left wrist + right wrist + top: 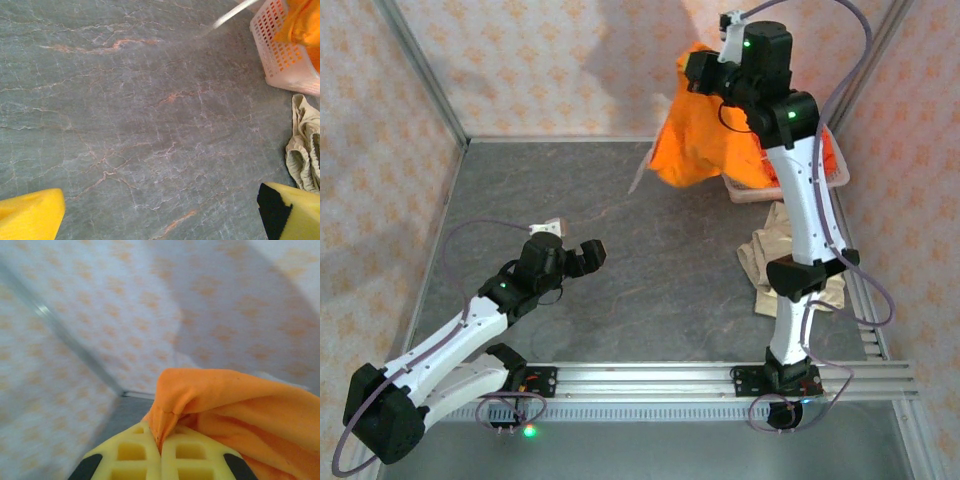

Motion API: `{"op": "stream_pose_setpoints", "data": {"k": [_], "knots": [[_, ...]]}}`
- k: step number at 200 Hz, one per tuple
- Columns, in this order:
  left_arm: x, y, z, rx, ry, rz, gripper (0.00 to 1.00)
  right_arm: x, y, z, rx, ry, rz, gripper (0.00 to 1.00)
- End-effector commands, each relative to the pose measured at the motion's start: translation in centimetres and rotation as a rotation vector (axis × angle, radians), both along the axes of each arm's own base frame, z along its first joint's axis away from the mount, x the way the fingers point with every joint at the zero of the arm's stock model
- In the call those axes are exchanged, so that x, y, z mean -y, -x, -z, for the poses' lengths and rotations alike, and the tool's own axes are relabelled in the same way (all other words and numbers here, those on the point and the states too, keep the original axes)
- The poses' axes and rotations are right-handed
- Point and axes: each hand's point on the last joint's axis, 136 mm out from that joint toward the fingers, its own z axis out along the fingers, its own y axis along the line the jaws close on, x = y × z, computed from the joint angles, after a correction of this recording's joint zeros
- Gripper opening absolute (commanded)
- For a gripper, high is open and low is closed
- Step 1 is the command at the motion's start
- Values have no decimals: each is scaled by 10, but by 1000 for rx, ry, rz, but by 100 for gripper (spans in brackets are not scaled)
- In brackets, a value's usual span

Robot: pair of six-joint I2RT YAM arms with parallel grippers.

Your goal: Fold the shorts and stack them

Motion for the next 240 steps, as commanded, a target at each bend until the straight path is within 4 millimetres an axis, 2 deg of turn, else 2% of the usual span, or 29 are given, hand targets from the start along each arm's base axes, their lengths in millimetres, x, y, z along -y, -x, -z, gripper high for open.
{"op": "stream_pose_setpoints", "data": {"k": [1,18,35,60,86,109,133,172,180,183,218,240], "knots": [[-5,-3,-2,18,12,-35,100,-28,56,-66,149,-121,-189,0],[-7,-3,-4,28,16,-46,100,-41,72,-71,153,-140,-259,0],[-11,-2,-10,48,24,-61,100,-43,70,-56,118,-101,-260,0],[-16,1,-22,94,38,-79,100,-39,55,-6,15,35,-205,0],[-22,5,-30,137,51,-98,100,-24,47,64,-120,191,-132,0],[-23,5,-35,164,77,-105,100,-1,53,117,-192,276,-45,0],[-16,1,-38,161,82,-75,100,30,75,157,-235,316,54,0],[12,-13,-40,117,100,23,100,102,120,227,-353,401,312,0],[20,-16,-40,105,114,49,100,118,126,247,-400,435,376,0],[23,-18,-40,100,118,58,100,125,132,247,-397,430,403,0],[51,-32,-34,51,159,138,100,188,165,296,-530,471,677,0],[62,-40,-35,42,167,164,100,211,183,320,-628,404,784,0]]}}
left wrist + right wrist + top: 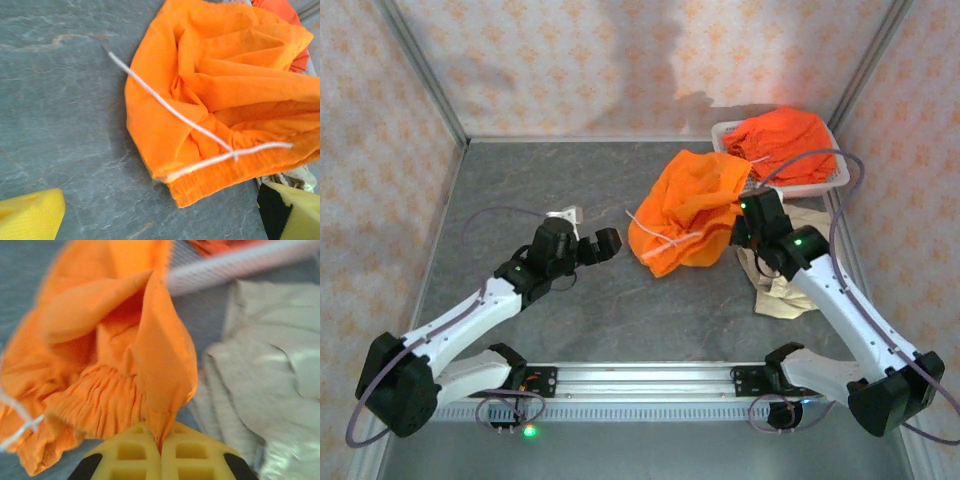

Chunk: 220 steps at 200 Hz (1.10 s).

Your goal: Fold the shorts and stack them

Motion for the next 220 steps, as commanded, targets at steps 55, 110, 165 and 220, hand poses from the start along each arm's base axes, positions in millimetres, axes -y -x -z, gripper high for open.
{"op": "stream_pose_setpoints", "data": {"k": [55,110,165,220], "knots": [[48,-46,-30,26,10,111,99,62,31,36,-71,-32,329,0],[123,-108,-25,-52,39,222,96,68,33,22,-37,-22,334,0],[164,-160,51,-248,-36,204,87,66,33,17,-13,-43,321,0],[184,-192,100,-358,-69,180,74,61,29,20,-9,-70,306,0]]}}
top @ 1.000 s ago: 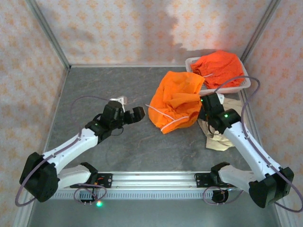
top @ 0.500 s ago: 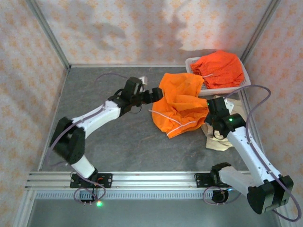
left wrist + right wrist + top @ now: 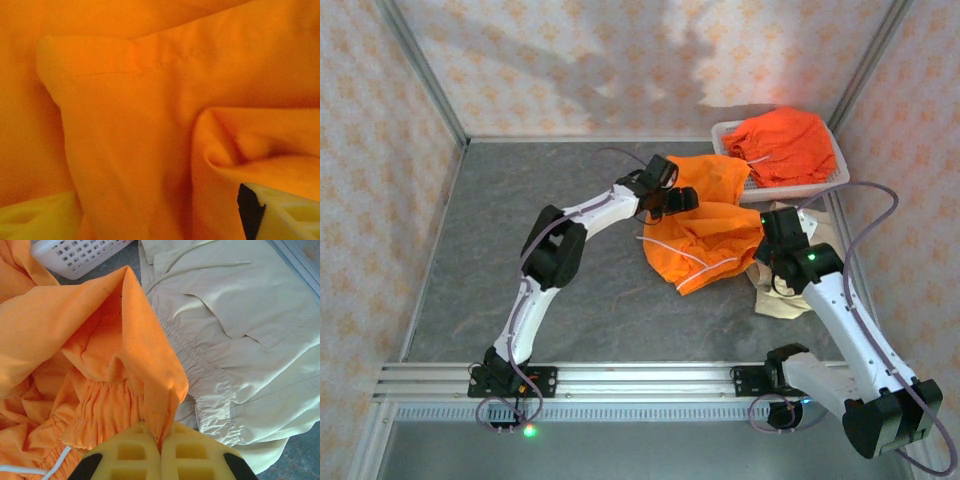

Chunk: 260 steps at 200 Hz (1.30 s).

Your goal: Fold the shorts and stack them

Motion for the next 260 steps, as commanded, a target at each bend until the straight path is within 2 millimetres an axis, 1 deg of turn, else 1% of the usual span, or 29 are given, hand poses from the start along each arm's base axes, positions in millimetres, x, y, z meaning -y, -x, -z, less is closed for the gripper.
{"op": "stream_pose_setpoints", "data": {"k": [1,23,37,48,56,65,86,97,110,112,116,128,137,141,152,168,172,177,179,182,202,221,250,260], "knots": [[-2,-5,0,-57,-10,-20,73,3,-5,-13,53,-8,18,0],[0,-13,7,-75,-11,-38,51,1,-6,-12,53,-12,14,0],[-4,-21,3,-65,-7,-57,35,1,-5,-12,52,-9,12,0],[-10,-26,-6,-48,-10,-73,25,2,-6,-13,53,-4,8,0],[-16,-29,-14,-32,-14,-82,19,1,-7,-14,56,-2,0,0],[-24,-32,-27,-8,-23,-91,13,-2,-9,-16,64,-6,-21,0],[-41,-37,-67,64,-34,-100,0,-11,-15,-25,91,-32,-74,0],[-51,-37,-89,107,-44,-108,0,-18,-19,-31,110,-48,-112,0],[-63,-36,-120,165,-54,-119,0,-26,-24,-41,137,-70,-163,0],[-64,-36,-122,170,-58,-121,0,-28,-25,-43,142,-74,-171,0],[-69,-35,-134,191,-60,-126,0,-31,-26,-46,150,-80,-186,0],[-82,-32,-161,245,-76,-142,0,-39,-30,-57,180,-102,-233,0],[-93,-28,-183,286,-90,-158,0,-46,-33,-66,202,-121,-271,0],[-97,-26,-189,297,-100,-164,0,-49,-34,-70,214,-129,-286,0],[-112,-21,-214,346,-120,-186,0,-58,-37,-82,245,-156,-329,0],[-134,-10,-250,420,-157,-210,0,-71,-40,-101,295,-198,-391,0],[-139,-7,-258,434,-167,-217,0,-74,-41,-106,308,-208,-404,0],[-146,-5,-261,443,-185,-227,0,-78,-42,-113,323,-222,-421,0],[-151,-1,-274,465,-182,-235,0,-79,-43,-116,331,-226,-426,0],[-155,3,-282,480,-187,-242,0,-82,-44,-120,339,-234,-437,0],[-188,19,-316,547,-248,-295,0,-98,-47,-147,392,-280,-506,0],[-217,37,-348,612,-303,-345,0,-116,-50,-169,429,-310,-570,0],[-258,62,-390,696,-365,-424,0,-153,-50,-202,473,-342,-694,0],[-271,70,-403,715,-388,-455,0,-167,-48,-217,493,-369,-742,0]]}}
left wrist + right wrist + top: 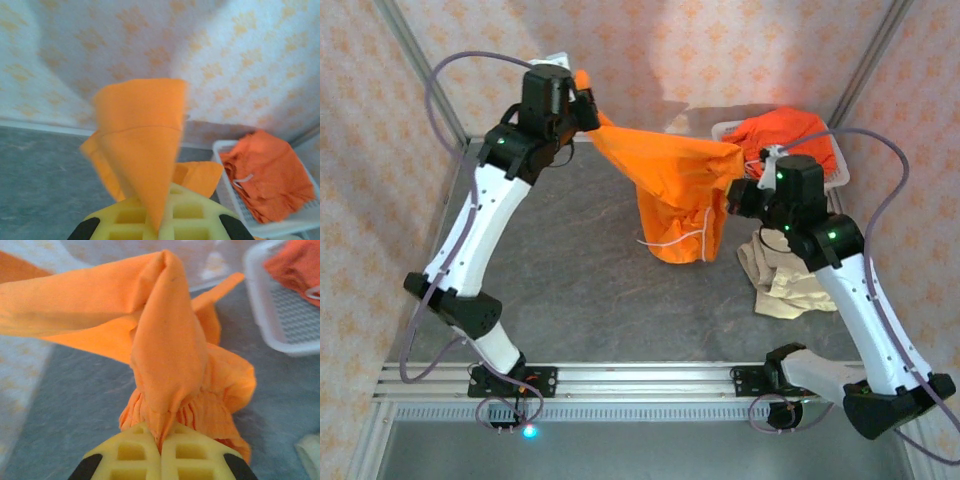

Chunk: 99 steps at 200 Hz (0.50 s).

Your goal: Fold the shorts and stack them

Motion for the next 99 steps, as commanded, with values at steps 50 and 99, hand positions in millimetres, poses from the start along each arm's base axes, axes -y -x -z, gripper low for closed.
{"op": "stream_pose_setpoints", "data": {"k": [50,99], "knots": [[-98,63,-91,172,-136,-257,0,-84,24,-127,252,-158,-301,0],[-134,95,-148,290,-168,-370,0,-135,57,-182,355,-227,-467,0]]}}
